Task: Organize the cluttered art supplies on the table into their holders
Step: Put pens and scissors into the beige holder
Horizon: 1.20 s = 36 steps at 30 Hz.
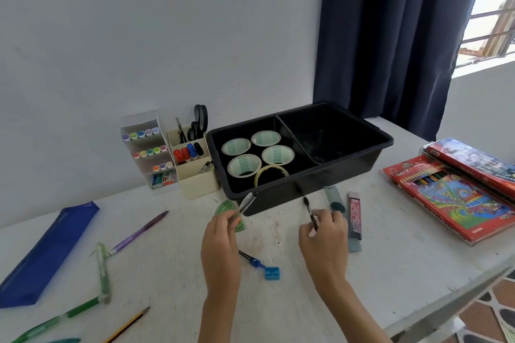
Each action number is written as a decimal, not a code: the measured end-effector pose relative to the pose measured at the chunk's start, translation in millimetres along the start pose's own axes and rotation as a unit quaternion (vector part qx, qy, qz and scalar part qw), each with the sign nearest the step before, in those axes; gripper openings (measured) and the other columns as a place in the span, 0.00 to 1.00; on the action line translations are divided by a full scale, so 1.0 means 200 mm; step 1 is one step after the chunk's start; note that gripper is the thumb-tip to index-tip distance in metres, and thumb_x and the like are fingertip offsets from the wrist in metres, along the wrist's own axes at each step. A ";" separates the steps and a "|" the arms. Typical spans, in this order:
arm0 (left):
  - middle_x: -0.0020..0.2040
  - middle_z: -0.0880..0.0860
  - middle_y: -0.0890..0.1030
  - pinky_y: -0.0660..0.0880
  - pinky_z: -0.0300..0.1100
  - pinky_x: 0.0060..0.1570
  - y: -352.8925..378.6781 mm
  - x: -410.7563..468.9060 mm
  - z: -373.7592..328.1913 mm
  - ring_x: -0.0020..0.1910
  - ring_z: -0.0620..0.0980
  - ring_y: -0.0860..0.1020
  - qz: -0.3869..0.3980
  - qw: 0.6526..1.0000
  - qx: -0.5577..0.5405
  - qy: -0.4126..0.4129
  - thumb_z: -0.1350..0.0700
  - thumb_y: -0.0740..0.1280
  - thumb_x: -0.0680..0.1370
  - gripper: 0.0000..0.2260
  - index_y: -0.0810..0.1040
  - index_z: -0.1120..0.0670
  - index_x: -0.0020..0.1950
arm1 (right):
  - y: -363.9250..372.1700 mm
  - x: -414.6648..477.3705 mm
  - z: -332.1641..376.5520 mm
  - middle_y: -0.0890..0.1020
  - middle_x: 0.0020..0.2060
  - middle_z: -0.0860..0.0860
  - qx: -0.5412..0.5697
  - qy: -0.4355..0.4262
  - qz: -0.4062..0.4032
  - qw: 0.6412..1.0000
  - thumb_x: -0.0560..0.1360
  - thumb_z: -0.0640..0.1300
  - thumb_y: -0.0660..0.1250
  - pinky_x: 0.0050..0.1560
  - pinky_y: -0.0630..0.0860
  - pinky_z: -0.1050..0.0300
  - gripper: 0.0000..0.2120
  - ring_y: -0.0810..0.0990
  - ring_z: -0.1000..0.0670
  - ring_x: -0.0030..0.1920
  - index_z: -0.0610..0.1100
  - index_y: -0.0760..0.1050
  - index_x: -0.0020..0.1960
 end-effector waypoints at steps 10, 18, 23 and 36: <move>0.47 0.46 0.80 0.75 0.28 0.43 -0.17 0.10 -0.04 0.45 0.38 0.77 -0.064 0.986 -0.145 -0.059 0.58 0.67 0.76 0.10 0.78 0.55 0.56 | -0.06 0.00 0.42 0.78 0.39 0.51 0.259 -0.137 -0.013 0.956 0.71 0.36 0.70 0.40 0.76 0.68 0.13 0.78 0.56 0.39 0.43 0.76 0.56; 0.43 0.43 0.80 0.75 0.27 0.43 -0.30 0.22 0.08 0.44 0.35 0.78 -0.083 0.972 -0.191 -0.109 0.62 0.69 0.74 0.09 0.78 0.54 0.54 | 0.14 0.01 0.70 0.78 0.38 0.50 0.358 -0.108 0.081 0.924 0.74 0.38 0.68 0.40 0.76 0.66 0.06 0.77 0.55 0.37 0.44 0.77 0.51; 0.42 0.43 0.79 0.74 0.25 0.41 -0.37 0.31 0.17 0.41 0.38 0.79 -0.099 0.966 -0.196 -0.137 0.63 0.68 0.75 0.12 0.74 0.52 0.57 | 0.26 0.10 0.86 0.78 0.39 0.49 0.376 -0.124 0.072 0.915 0.75 0.38 0.66 0.40 0.73 0.70 0.06 0.77 0.56 0.39 0.43 0.76 0.52; 0.42 0.43 0.80 0.74 0.26 0.46 -0.45 0.62 0.28 0.42 0.35 0.79 -0.104 0.975 -0.174 -0.094 0.65 0.70 0.73 0.11 0.79 0.52 0.51 | 0.75 0.31 0.97 0.82 0.41 0.51 0.226 -0.177 0.189 0.939 0.72 0.40 0.71 0.45 0.77 0.63 0.09 0.80 0.54 0.43 0.43 0.80 0.51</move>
Point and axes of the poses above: each hand's wrist, its own x-axis towards the middle knuckle, its own y-axis out of the palm, z = x × y, the point moved 6 cm from there along x, towards the middle knuckle
